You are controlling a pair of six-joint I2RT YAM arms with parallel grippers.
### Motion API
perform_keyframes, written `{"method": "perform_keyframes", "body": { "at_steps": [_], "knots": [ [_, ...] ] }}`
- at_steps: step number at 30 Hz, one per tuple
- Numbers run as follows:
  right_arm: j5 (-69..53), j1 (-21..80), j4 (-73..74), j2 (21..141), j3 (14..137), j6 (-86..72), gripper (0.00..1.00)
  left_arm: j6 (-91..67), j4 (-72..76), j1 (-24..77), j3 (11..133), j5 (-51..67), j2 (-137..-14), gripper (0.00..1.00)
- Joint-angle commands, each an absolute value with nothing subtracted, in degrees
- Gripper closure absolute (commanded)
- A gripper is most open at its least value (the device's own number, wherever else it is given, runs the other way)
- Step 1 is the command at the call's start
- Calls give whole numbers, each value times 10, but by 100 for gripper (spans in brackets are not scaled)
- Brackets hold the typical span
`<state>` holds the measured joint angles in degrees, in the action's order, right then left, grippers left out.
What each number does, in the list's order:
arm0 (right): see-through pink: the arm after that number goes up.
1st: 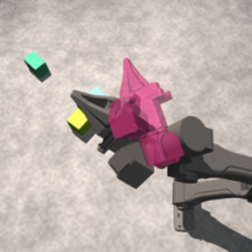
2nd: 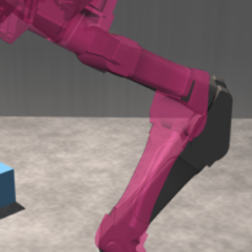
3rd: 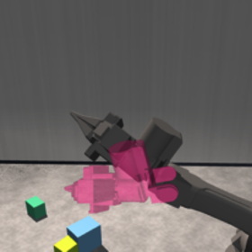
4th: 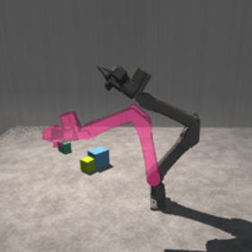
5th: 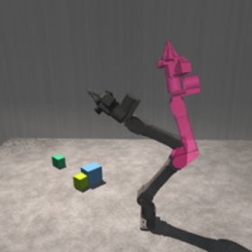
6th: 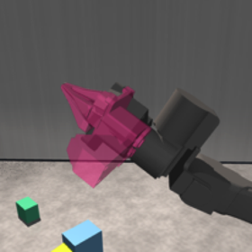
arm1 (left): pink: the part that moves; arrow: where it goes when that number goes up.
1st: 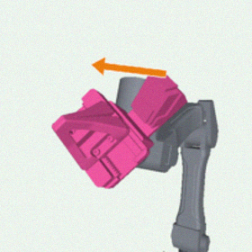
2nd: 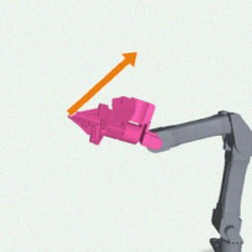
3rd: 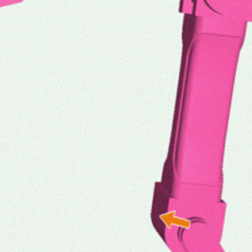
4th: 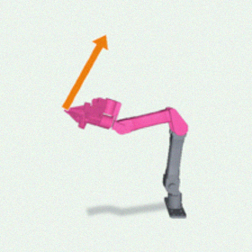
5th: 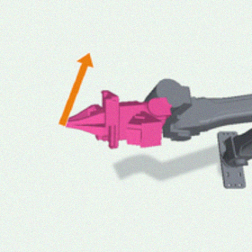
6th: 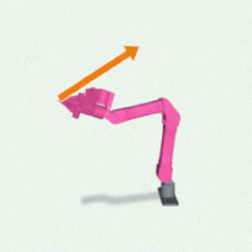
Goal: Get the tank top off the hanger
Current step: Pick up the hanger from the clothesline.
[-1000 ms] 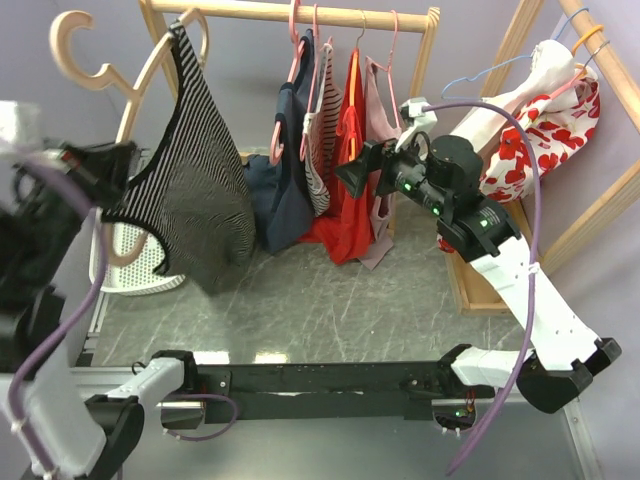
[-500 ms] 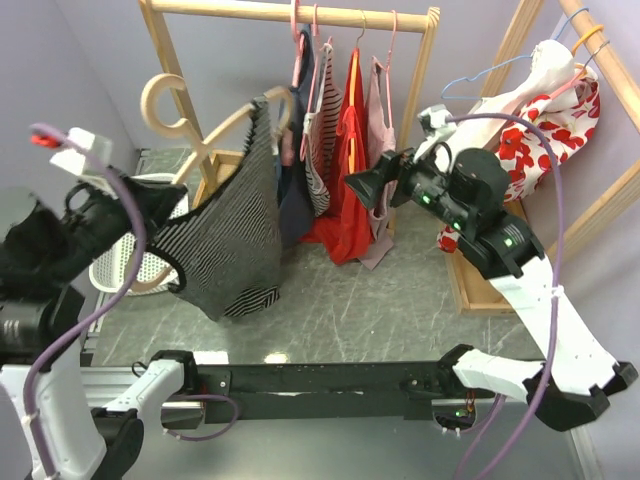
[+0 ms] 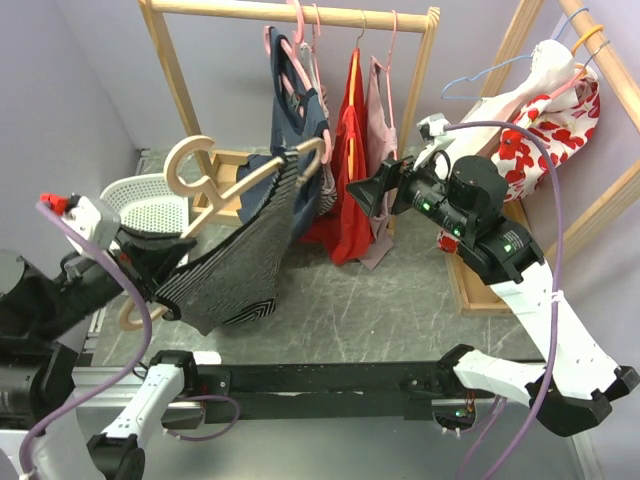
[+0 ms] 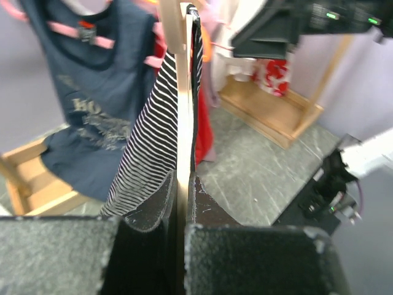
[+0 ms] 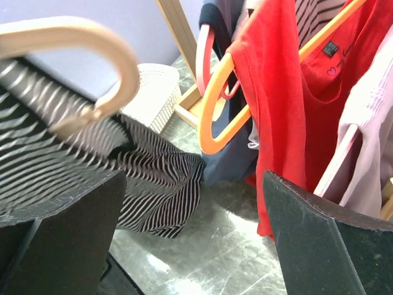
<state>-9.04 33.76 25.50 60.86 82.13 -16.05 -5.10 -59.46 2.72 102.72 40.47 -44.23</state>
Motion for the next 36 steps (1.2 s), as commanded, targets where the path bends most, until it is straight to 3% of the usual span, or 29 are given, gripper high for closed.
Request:
{"method": "perform_keyframes", "body": {
  "at_steps": [1,3,13,21,25,36],
  "knots": [
    [-82,339,257,596,816,-167,0,-23,-560,28,1014,489,-442,99],
    [-79,339,256,591,810,-170,0,-16,-553,28,1008,534,-443,99],
    [-96,350,265,517,756,-204,0,-48,-478,28,890,511,-472,99],
    [-64,452,237,556,743,-240,6,-66,-433,28,819,542,-465,99],
    [-75,454,207,581,726,-258,11,-73,-421,28,809,550,-457,99],
    [-90,455,147,625,738,-258,12,-76,-408,29,787,592,-455,99]
  ]
}}
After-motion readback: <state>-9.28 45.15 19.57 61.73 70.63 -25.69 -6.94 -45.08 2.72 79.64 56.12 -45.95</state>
